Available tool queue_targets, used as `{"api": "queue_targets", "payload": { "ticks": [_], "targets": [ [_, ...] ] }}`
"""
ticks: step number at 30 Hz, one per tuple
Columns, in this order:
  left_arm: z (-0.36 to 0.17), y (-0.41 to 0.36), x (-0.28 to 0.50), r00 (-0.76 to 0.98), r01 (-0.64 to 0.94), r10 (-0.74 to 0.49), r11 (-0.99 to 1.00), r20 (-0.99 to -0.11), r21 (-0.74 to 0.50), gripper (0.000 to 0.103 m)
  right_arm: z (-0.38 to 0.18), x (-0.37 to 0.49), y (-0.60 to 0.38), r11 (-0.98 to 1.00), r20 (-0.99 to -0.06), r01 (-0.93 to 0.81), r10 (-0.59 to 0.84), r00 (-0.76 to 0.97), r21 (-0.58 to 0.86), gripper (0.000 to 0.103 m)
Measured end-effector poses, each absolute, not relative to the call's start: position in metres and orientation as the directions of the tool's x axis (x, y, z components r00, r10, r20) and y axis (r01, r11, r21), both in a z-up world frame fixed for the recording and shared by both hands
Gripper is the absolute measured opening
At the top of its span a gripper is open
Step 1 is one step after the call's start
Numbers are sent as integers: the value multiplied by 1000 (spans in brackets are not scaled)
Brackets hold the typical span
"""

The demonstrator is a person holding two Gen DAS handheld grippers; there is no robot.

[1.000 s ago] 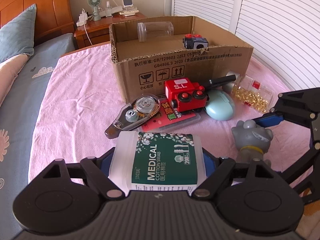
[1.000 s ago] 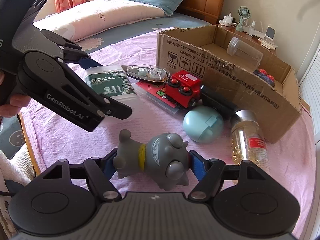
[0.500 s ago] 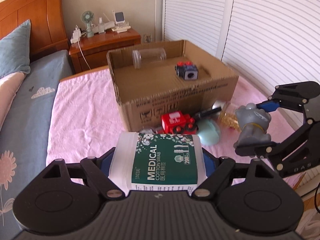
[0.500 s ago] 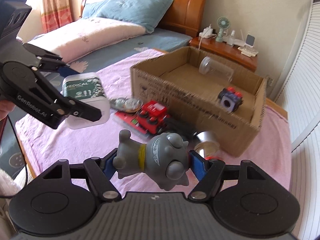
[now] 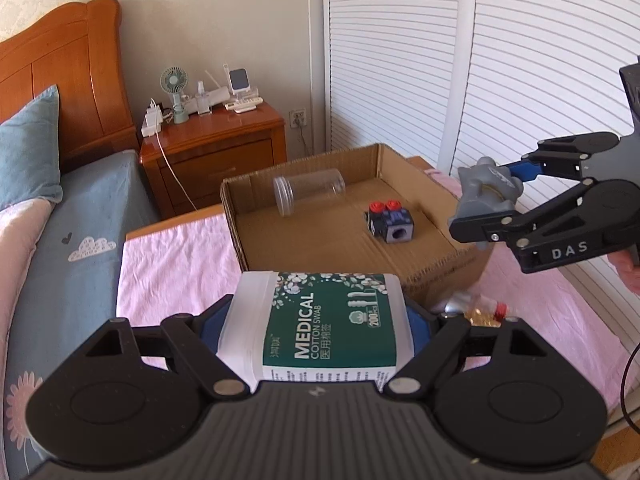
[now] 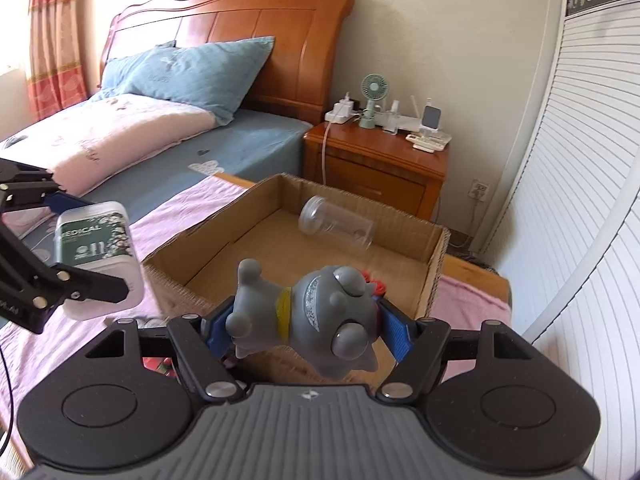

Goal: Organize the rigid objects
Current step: 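Carry the tub and toy dog over the box and release both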

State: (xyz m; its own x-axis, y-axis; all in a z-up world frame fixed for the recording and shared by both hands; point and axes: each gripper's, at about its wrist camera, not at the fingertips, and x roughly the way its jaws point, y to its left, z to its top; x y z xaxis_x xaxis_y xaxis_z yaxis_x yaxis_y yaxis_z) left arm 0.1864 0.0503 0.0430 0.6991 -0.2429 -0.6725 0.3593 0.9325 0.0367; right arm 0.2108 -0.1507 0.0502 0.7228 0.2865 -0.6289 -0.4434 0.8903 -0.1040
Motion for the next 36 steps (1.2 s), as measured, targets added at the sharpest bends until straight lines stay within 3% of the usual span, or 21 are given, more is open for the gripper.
{"api": "queue_targets", "payload": {
  "ticks": [7,11,36],
  "targets": [
    [48,45,217,715,347,-222,936,-662,61,83,34,246,-161,927,-667,-372,249,702,-46,79],
    [51,42,230,716,344,-225,938,-660,53,83,29,240,-169,933,-656,-360,281,700,16,103],
    [30,8,335,692,236,-115,969,-713,72,83,20,177,-174,971,-712,-239,189,676,31,103]
  ]
}}
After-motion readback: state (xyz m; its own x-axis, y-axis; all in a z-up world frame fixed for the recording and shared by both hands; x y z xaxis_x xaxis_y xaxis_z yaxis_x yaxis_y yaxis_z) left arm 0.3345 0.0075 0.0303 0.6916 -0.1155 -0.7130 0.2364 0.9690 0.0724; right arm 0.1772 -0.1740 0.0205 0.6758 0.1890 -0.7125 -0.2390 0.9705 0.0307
